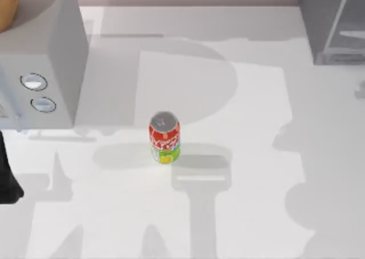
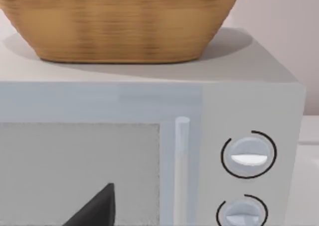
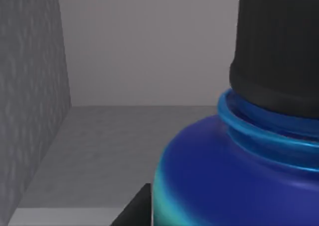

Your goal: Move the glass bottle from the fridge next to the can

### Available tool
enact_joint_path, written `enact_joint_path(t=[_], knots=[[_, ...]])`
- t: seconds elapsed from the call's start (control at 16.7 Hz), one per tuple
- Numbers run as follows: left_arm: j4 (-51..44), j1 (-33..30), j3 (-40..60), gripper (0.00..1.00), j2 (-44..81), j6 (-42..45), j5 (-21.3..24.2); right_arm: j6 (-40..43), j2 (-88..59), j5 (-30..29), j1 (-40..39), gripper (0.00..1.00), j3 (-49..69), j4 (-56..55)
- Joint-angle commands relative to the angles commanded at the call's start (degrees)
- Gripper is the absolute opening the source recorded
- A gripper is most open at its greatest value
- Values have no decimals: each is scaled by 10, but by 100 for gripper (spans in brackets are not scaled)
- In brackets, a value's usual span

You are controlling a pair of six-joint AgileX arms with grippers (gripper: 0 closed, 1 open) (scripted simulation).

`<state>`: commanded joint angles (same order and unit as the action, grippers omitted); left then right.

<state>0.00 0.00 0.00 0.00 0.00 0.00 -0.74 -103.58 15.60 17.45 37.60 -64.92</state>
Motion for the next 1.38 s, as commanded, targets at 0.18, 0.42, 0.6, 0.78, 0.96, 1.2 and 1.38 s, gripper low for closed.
enact_joint_path(t=[0.18, 0.42, 0.6, 0.78, 0.96, 1.2, 1.38], knots=[[0, 0, 0, 100, 0, 0, 0, 0, 2, 0, 1, 0, -2, -1], [0, 0, 0, 100, 0, 0, 0, -2, -12, -20, -22, 0, -1, -11], [0, 0, 0, 100, 0, 0, 0, -4, -44, -93, -97, 0, -5, -43], [0, 0, 0, 100, 0, 0, 0, -6, -82, -214, -217, 0, -13, -86], [0, 0, 0, 100, 0, 0, 0, -8, -115, -360, -362, 0, -25, -129], [0, 0, 0, 100, 0, 0, 0, -10, -143, -540, -539, 0, -44, -176], [0, 0, 0, 100, 0, 0, 0, -11, -150, -620, -619, 0, -56, -197]])
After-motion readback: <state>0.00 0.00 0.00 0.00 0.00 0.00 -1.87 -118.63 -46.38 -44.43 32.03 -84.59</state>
